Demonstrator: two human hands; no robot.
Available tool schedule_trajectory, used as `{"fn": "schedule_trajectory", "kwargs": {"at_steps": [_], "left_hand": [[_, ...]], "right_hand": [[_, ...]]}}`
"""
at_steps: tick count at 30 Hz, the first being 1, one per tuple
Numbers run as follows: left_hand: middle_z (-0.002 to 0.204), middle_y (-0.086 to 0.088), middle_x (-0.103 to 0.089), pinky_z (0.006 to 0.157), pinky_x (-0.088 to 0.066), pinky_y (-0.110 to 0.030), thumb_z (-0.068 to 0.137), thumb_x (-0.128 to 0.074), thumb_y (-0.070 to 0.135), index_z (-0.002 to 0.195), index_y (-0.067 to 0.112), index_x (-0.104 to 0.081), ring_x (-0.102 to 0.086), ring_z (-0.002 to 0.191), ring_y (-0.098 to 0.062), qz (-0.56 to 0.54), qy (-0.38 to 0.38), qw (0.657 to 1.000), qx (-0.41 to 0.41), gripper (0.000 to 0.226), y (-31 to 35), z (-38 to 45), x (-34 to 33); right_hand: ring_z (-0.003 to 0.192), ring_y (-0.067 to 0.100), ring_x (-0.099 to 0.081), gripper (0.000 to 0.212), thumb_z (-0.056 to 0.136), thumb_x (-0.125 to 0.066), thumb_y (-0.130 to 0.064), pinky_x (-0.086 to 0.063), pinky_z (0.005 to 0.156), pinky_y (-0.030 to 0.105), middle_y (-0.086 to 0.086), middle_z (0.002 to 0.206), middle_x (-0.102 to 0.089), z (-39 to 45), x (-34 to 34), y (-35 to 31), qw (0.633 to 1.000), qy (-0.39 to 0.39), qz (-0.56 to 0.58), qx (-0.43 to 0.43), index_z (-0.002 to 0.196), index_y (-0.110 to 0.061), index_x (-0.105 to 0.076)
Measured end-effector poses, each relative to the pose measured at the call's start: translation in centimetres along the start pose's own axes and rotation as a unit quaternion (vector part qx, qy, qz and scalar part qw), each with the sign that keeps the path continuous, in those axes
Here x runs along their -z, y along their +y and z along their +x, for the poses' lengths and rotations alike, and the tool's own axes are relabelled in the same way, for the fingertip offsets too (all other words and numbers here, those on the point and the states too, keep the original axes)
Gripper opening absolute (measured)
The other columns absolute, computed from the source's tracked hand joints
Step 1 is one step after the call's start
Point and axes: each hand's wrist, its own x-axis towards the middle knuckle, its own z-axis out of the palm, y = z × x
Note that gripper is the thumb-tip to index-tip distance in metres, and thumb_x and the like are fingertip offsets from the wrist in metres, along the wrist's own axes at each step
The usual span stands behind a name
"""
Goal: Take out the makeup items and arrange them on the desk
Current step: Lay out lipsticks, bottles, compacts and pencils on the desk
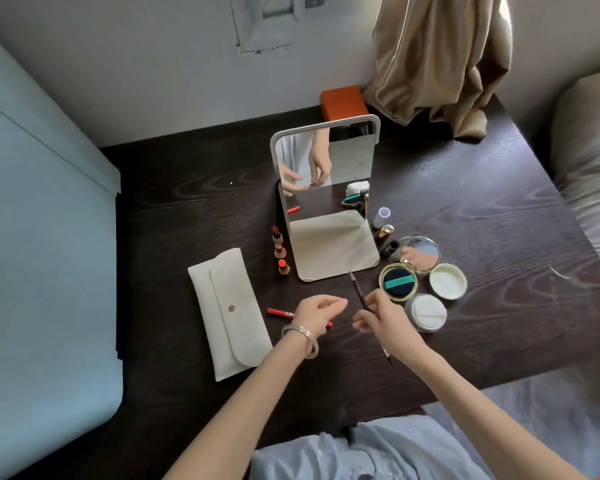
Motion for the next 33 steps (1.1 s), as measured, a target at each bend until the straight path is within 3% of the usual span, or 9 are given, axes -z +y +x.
{"fn": "schedule_trajectory", "kwargs": {"at_steps": [3, 5, 8, 11, 15, 21, 24, 27, 33], "left_hand": [[0.102, 0.002, -0.067, 0.089, -0.049, -0.037, 0.086, -0.064, 0.030, 0.109, 0.017, -0.068, -0.058, 0.099, -0.012, -0.076, 0.043, 0.995, 0.047, 0.027, 0.5, 1.1, -2.2], [0.104, -0.001, -0.069, 0.095, -0.048, -0.040, 0.083, -0.067, 0.030, 0.104, 0.015, -0.069, -0.059, 0.103, -0.018, -0.095, 0.091, 0.990, 0.059, 0.025, 0.7, 2.0, -2.9], [0.105, -0.003, -0.070, 0.096, -0.047, -0.036, 0.082, -0.068, 0.029, 0.102, 0.013, -0.071, -0.061, 0.104, -0.020, -0.105, 0.138, 0.982, 0.071, 0.025, 0.8, 3.4, -3.5], [0.109, -0.003, -0.069, 0.094, -0.043, -0.032, 0.083, -0.067, 0.029, 0.105, 0.012, -0.070, -0.060, 0.107, -0.020, -0.080, 0.158, 0.981, 0.076, 0.028, 1.3, 4.7, -3.9], [0.101, -0.001, -0.072, 0.088, -0.047, -0.031, 0.082, -0.067, 0.035, 0.098, 0.017, -0.074, -0.063, 0.101, -0.019, 0.008, 0.173, 0.983, 0.056, 0.025, 1.9, 5.9, -4.6], [0.101, -0.002, -0.073, 0.084, -0.047, -0.030, 0.081, -0.068, 0.036, 0.096, 0.019, -0.075, -0.064, 0.099, -0.021, 0.067, 0.197, 0.977, 0.054, 0.024, 2.0, 6.6, -5.4], [0.101, -0.002, -0.072, 0.084, -0.049, -0.031, 0.081, -0.068, 0.037, 0.094, 0.020, -0.074, -0.064, 0.098, -0.022, 0.097, 0.194, 0.975, 0.053, 0.022, 1.9, 7.0, -5.6], [0.096, -0.002, -0.072, 0.080, -0.051, -0.032, 0.083, -0.066, 0.038, 0.091, 0.020, -0.074, -0.065, 0.094, -0.021, 0.124, 0.185, 0.974, 0.048, 0.021, 2.0, 7.2, -5.9], [0.093, -0.004, -0.071, 0.079, -0.049, -0.031, 0.083, -0.066, 0.038, 0.083, 0.017, -0.070, -0.064, 0.091, -0.022, 0.117, 0.168, 0.978, 0.044, 0.021, 1.9, 7.7, -6.2]], "right_hand": [[0.081, 0.012, -0.068, 0.010, 0.091, -0.058, -0.012, -0.058, 0.081, 0.033, 0.005, 0.091, -0.067, 1.1, -0.6, -0.1, 0.999, 0.017, -0.031, 0.016, 0.100, -0.013, -0.054], [0.083, 0.012, -0.064, 0.014, 0.090, -0.061, -0.016, -0.054, 0.080, 0.027, 0.003, 0.093, -0.066, 1.8, -0.7, -0.3, 0.991, 0.054, -0.112, 0.046, 0.103, -0.011, -0.060], [0.095, 0.018, -0.058, 0.024, 0.090, -0.061, -0.019, -0.044, 0.080, 0.025, 0.006, 0.105, -0.060, 2.7, -0.5, -0.5, 0.972, 0.077, -0.211, 0.062, 0.112, -0.010, -0.062], [0.100, 0.022, -0.057, 0.024, 0.089, -0.059, -0.021, -0.043, 0.075, 0.030, 0.004, 0.105, -0.062, 3.5, 0.0, -0.5, 0.939, 0.086, -0.324, 0.075, 0.112, -0.014, -0.057], [0.095, 0.025, -0.060, 0.021, 0.088, -0.059, -0.020, -0.043, 0.071, 0.033, 0.007, 0.105, -0.062, 4.9, 0.5, -0.1, 0.929, 0.082, -0.351, 0.087, 0.103, -0.010, -0.049], [0.103, 0.026, -0.057, 0.027, 0.090, -0.058, -0.027, -0.039, 0.074, 0.032, 0.006, 0.114, -0.058, 5.9, 1.1, 0.6, 0.902, 0.063, -0.417, 0.093, 0.110, -0.010, -0.049], [0.103, 0.029, -0.055, 0.026, 0.086, -0.062, -0.030, -0.036, 0.078, 0.037, 0.007, 0.104, -0.066, 6.1, 1.3, 0.8, 0.867, 0.077, -0.478, 0.120, 0.103, -0.010, -0.055], [0.085, 0.031, -0.059, 0.029, 0.070, -0.078, -0.029, -0.034, 0.068, 0.036, 0.007, 0.076, -0.069, 6.1, 1.4, 1.0, 0.857, 0.107, -0.489, 0.126, 0.082, -0.011, -0.059], [0.107, 0.028, -0.050, 0.020, 0.089, -0.053, -0.025, -0.031, 0.081, 0.037, 0.004, 0.105, -0.065, 6.5, 1.9, 1.6, 0.866, 0.084, -0.480, 0.111, 0.105, -0.013, -0.050]]}}
